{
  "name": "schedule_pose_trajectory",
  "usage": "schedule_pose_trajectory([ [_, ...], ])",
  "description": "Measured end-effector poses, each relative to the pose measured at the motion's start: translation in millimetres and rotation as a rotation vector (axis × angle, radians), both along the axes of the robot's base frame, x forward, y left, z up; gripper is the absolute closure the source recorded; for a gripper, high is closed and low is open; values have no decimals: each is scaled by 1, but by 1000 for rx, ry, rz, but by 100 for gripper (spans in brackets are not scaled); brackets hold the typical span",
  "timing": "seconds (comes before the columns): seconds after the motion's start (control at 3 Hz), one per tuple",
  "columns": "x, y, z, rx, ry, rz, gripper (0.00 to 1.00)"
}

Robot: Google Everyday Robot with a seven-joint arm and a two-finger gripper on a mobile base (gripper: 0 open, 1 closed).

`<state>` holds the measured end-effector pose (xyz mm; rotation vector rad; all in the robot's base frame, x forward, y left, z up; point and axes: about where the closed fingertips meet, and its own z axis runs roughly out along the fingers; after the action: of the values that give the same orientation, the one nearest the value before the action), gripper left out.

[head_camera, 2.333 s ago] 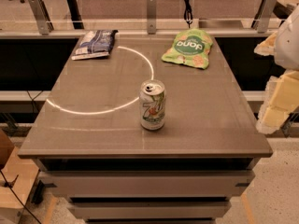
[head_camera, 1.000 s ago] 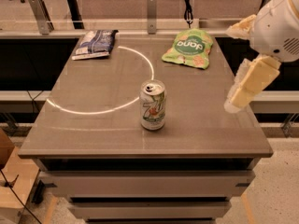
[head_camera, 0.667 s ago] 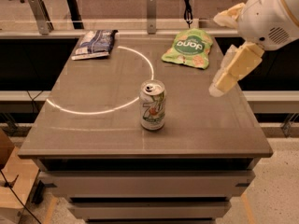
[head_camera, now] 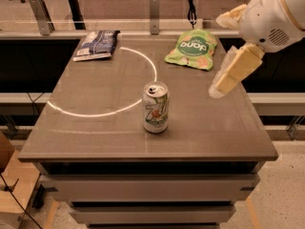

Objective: Pick blue chip bag

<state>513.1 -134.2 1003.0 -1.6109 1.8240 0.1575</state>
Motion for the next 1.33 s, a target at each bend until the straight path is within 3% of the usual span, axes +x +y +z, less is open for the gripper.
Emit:
schedule_pose_trajectory([
  [0.33, 23, 21, 3, 90, -33, -12, 0],
  [0.67, 59, 46, 13, 228, -61, -2, 0],
  [1.0, 94, 72, 18, 344, -62, -10, 0],
  [1.33, 121, 96, 11, 397, -32, -54, 0],
])
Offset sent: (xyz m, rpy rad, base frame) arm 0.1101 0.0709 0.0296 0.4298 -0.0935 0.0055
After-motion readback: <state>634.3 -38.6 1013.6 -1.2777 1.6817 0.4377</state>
